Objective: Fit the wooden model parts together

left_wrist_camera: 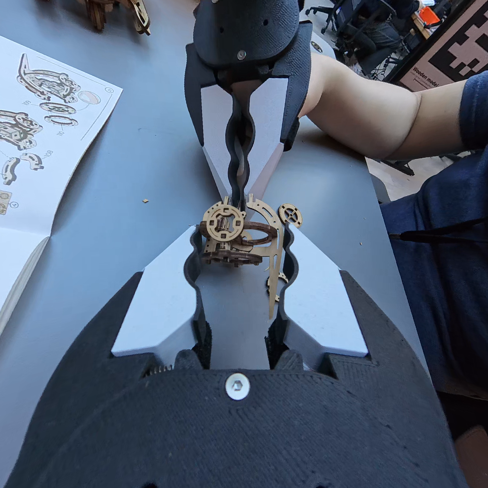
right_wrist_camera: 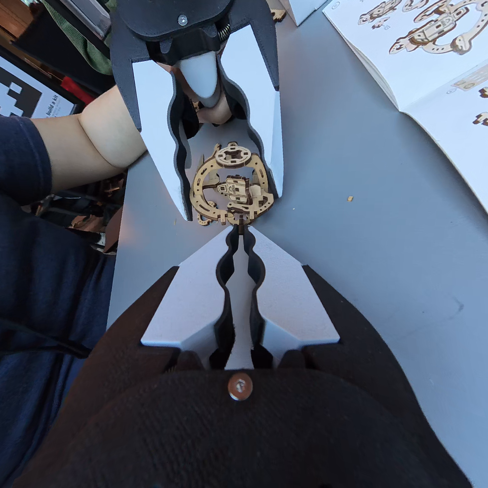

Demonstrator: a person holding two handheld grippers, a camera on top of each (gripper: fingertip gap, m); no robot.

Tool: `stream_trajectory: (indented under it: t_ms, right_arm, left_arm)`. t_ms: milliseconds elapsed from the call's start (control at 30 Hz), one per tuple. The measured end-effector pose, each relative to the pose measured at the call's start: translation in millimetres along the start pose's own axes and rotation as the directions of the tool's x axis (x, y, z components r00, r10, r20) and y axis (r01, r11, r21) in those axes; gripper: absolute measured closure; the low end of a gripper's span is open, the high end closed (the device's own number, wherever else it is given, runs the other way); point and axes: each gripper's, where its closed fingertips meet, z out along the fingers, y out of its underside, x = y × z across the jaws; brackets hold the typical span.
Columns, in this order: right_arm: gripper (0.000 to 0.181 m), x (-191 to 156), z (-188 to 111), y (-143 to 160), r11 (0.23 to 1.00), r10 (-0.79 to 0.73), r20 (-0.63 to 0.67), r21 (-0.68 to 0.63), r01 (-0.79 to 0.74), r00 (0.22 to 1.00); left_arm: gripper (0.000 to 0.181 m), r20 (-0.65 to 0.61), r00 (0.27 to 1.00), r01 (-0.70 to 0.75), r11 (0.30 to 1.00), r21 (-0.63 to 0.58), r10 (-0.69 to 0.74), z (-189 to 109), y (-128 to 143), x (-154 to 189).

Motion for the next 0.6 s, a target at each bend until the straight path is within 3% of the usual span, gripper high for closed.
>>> stream_trajectory:
  t_ms: [167,367,600]
  right_arm:
    - [0.18,0.2,0.3,0.1,0.999,0.038,0.022,0.0,-0.038,0.999]
    - [0.18,2.1,0.6,-3.4,0.995,0.102,0.054,-0.001,-0.102,0.993]
    - [0.18,3.3,0.8,-7.5,0.979,0.205,0.104,-0.001,-0.206,0.973]
  left_arm:
    - [0.121,0.01,1.0,-0.012,1.0,0.011,0.012,-0.8,-1.7,-1.0]
    - [0.121,-0.045,0.994,0.104,0.994,0.033,-0.102,-4.0,-3.6,-5.8]
    - [0.125,-0.015,0.986,0.164,0.981,0.099,-0.164,-13.4,-10.5,-18.9]
